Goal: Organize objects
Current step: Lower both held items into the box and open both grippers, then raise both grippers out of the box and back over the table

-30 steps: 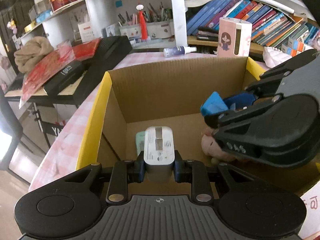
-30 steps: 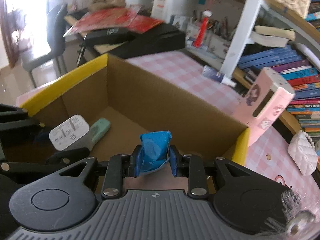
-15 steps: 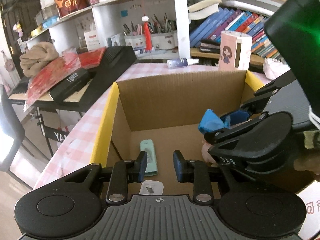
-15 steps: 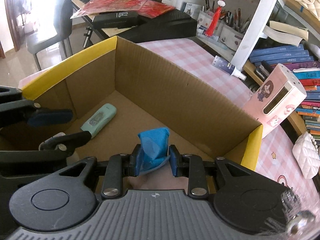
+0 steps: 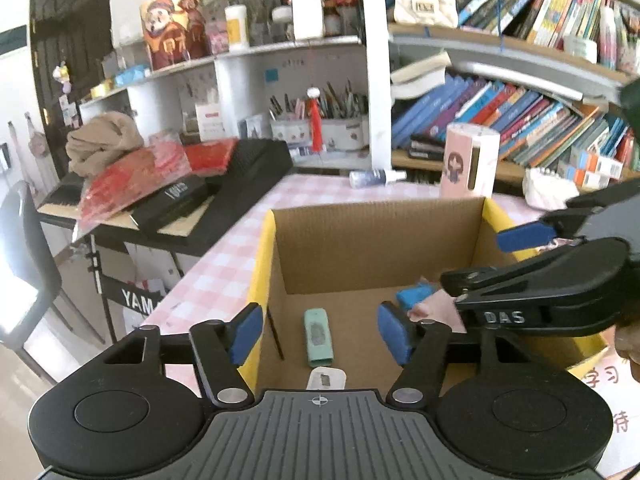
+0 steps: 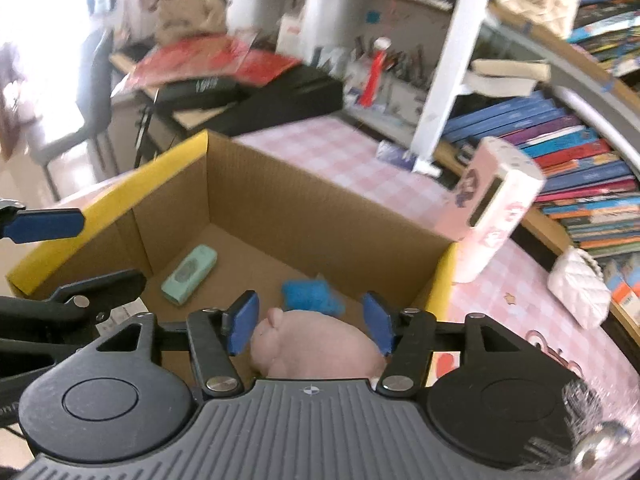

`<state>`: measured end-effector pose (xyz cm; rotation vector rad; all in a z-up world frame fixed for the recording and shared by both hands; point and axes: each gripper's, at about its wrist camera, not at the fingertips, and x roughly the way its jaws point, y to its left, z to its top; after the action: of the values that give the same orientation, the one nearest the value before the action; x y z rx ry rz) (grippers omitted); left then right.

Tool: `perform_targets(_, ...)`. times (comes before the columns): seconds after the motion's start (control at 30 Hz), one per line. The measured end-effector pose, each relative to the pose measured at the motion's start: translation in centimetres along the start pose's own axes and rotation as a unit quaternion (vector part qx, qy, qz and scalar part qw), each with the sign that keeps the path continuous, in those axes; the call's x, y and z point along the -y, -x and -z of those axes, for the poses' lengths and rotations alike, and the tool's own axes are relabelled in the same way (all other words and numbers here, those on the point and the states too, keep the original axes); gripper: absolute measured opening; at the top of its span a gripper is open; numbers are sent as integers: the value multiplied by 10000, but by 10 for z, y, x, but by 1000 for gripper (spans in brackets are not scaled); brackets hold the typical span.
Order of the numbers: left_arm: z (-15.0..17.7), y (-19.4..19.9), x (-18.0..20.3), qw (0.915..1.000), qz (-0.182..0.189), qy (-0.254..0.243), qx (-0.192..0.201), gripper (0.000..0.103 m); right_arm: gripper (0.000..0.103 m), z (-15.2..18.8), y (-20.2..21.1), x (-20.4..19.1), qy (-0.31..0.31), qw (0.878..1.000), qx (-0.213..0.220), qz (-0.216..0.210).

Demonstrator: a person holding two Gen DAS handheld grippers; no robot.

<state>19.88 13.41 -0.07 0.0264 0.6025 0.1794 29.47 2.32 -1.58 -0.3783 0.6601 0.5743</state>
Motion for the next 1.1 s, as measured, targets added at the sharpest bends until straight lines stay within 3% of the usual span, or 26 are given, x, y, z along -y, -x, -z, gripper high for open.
perform_targets(0.23, 9, 26, -11, 9997, 64, 138, 178, 68, 59, 15, 47, -4, -548, 9962, 527, 423)
perform_targets(0.47, 25, 43, -21, 9996, 121, 223, 127, 70, 59, 38, 77, -15, -974, 9901, 683, 749)
perform_targets(0.9, 75, 86, -33, 9996, 113, 221, -158, 82, 73, 98, 112, -60, -1435, 9821, 401, 1152)
perform_targets(1.1, 99, 103, -35, 9987, 135, 232, -432, 84, 79, 123, 123, -94, -1249, 9872, 135, 983)
